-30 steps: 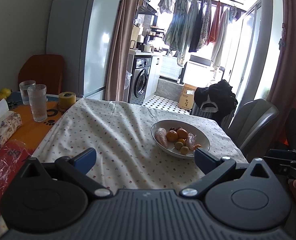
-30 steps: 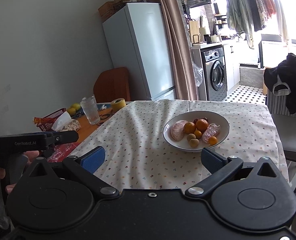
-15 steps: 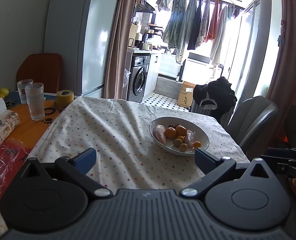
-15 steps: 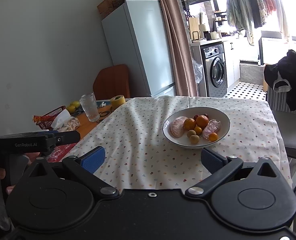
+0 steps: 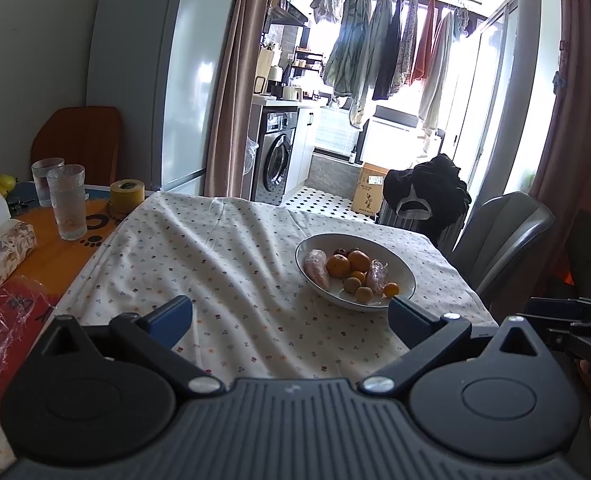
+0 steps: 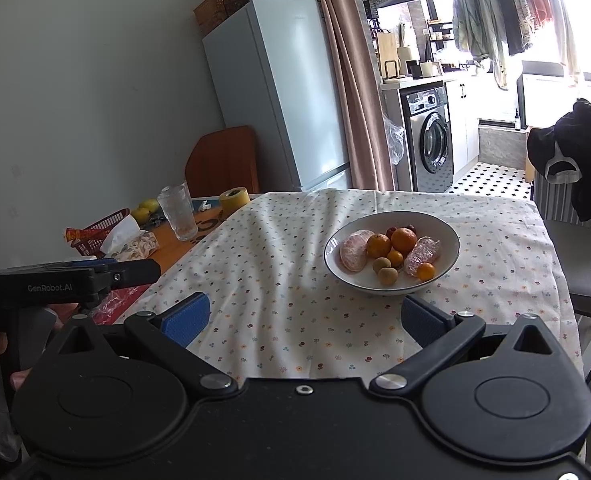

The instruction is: Organize fruits

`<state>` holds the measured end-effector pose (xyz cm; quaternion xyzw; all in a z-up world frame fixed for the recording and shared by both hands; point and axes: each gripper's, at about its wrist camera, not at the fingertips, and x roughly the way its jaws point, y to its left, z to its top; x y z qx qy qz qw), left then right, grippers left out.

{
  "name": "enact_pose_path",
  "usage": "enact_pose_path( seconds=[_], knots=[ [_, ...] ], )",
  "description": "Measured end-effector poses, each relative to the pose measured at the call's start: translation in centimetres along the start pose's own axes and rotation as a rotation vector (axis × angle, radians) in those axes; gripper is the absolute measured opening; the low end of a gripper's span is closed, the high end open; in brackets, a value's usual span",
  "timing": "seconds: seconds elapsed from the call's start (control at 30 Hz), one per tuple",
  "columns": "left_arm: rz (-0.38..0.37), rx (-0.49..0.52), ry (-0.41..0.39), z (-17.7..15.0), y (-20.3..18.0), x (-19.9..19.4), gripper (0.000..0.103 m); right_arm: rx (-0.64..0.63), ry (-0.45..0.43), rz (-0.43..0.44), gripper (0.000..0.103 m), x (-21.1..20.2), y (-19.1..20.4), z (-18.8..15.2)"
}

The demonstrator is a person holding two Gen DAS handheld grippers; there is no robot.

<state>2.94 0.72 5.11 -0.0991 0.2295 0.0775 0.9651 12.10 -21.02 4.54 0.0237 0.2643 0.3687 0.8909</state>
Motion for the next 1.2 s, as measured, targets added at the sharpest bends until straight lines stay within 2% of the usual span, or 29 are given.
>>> enact_pose_path(
  seconds=[1.2],
  knots=[
    [0.000,0.032,0.028,-0.50,-0.47,0.86,0.103,0.009,0.009,-0.012,0.103,0.40,-0.63,-0.44]
  ],
)
